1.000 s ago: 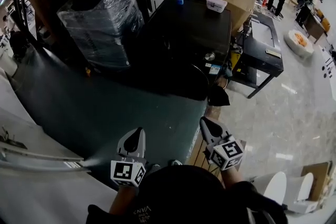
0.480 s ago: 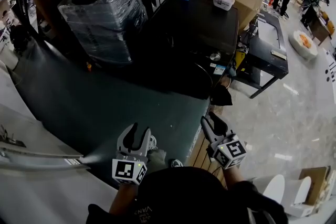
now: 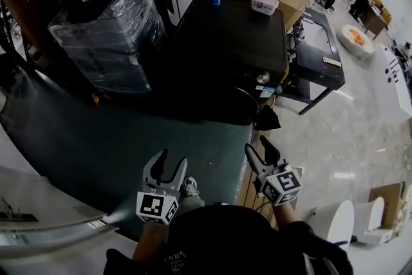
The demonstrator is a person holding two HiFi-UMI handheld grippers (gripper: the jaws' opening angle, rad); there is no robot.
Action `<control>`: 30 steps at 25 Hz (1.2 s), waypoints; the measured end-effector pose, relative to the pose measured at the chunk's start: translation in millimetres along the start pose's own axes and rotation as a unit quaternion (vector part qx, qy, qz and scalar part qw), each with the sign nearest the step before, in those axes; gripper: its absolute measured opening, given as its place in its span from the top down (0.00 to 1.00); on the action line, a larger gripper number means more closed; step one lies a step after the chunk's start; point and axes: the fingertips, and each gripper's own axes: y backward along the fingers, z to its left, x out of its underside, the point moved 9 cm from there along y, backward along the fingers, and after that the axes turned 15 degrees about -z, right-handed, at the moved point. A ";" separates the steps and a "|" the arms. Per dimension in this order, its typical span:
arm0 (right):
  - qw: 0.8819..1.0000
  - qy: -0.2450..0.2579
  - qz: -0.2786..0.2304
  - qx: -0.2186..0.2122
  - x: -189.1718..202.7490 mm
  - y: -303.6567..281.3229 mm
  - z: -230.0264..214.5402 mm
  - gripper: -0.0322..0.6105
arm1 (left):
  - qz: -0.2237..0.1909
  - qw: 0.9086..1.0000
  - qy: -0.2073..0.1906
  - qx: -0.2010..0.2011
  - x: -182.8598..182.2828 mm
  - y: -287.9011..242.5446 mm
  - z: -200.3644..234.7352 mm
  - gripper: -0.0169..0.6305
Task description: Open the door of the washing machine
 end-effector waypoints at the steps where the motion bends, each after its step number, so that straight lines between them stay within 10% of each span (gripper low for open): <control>1: 1.000 0.000 0.000 0.010 2.7 -5.2 2.8 0.62 | 0.004 1.000 0.000 0.009 0.3 -5.3 10.9 0.63; 19: 0.983 0.004 -0.010 0.183 25.5 -41.5 15.6 0.61 | 0.044 0.984 -0.014 0.171 24.6 -118.4 96.6 0.63; 30: 0.983 0.005 0.030 0.179 53.5 -68.8 -61.3 0.61 | 0.078 0.978 -0.038 0.189 80.9 -211.2 76.4 0.63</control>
